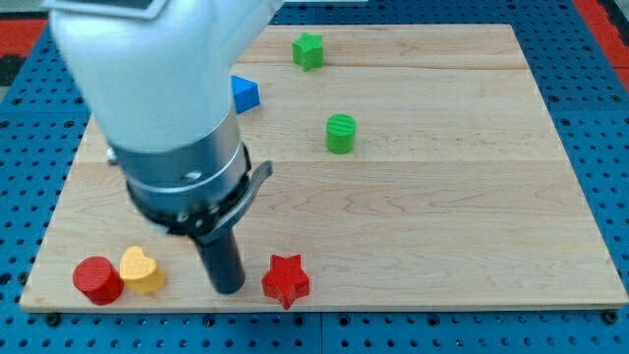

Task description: Place the red star right to the yellow hexagon

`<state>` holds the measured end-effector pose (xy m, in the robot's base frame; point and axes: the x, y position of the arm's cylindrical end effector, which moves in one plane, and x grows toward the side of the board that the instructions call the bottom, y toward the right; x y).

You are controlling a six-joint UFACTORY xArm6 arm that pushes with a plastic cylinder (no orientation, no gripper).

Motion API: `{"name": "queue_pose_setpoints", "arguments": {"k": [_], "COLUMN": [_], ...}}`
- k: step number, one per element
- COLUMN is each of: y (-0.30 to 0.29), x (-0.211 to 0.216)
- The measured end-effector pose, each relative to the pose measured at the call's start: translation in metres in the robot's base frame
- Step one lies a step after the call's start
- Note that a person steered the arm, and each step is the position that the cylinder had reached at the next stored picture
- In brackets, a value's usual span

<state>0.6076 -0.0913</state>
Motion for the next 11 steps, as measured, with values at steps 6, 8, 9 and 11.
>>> {"name": "queue_pose_setpoints", "arguments": {"k": [6, 8, 9, 11], "y": [0.200, 0.207, 0.198, 0.105], "x": [-0.011, -0.008, 0.010, -0.044]}}
